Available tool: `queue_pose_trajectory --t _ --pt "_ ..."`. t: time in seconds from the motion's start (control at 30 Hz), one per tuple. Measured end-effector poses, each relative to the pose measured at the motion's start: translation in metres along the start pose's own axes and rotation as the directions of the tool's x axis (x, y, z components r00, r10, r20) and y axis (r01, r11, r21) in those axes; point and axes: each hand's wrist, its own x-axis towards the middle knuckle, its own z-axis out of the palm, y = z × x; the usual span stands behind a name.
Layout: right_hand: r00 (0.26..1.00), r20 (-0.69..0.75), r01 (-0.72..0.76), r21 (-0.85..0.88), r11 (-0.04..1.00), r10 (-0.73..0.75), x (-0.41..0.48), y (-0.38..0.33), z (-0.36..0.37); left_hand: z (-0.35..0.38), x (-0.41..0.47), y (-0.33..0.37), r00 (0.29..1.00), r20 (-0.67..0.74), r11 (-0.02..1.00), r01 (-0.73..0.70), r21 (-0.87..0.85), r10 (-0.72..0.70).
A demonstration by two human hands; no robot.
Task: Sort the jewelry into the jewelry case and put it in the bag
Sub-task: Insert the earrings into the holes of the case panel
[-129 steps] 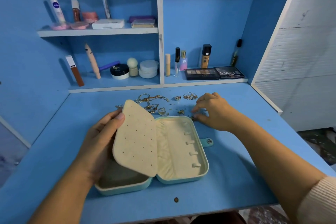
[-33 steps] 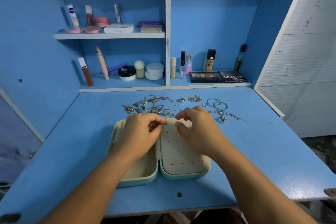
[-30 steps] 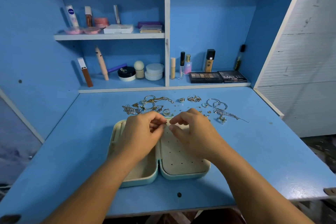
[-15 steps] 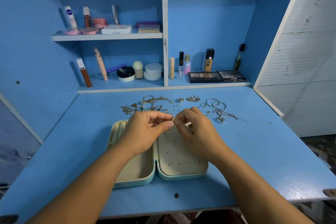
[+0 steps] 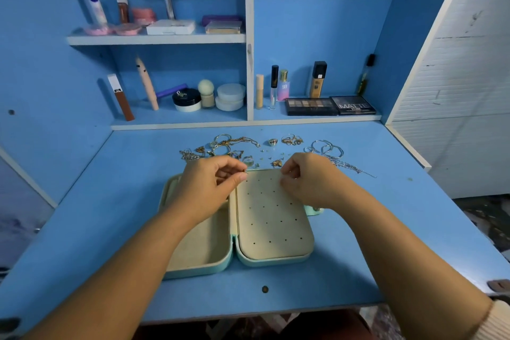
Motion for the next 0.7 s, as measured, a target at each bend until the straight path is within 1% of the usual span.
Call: queue_pose_trajectory --t 0.27,0.43,0.53,0.6,0.63,0.67,0.7 --pt "0.990 0.003 -0.140 -0.062 0.988 0.140 0.008 -0.020 0.002 0.001 -0.005 -0.002 1.000 -0.008 0.999 0.008 -0.041 -0.008" --pt "0.978 0.018 -0.209 0.015 0.978 0.208 0.012 -0.021 -0.002 0.003 -0.005 -0.005 1.000 -0.019 1.000 -0.025 -0.010 0.025" --pt "0.974 0.025 -0.224 0.060 0.973 0.223 0.011 -0.023 -0.006 0.004 -0.005 -0.005 0.999 -0.026 0.999 -0.041 0.021 0.042" --pt "0.976 0.009 -0.216 0.141 0.966 0.216 0.011 -0.026 -0.008 0.004 -0.004 -0.005 0.998 -0.033 0.999 -0.049 0.024 0.050" --pt "0.980 -0.021 -0.192 0.196 0.962 0.200 0.009 -0.027 -0.009 0.004 -0.004 -0.005 0.998 -0.034 0.999 -0.049 0.021 0.049" --pt "0.978 -0.053 -0.178 0.287 0.941 0.201 0.007 -0.028 -0.010 0.004 -0.004 -0.006 0.998 -0.033 0.999 -0.044 0.015 0.045" --pt "0.974 -0.082 -0.159 0.417 0.895 0.211 0.004 -0.030 -0.012 0.003 -0.003 -0.006 0.999 -0.030 0.999 -0.038 0.008 0.038"
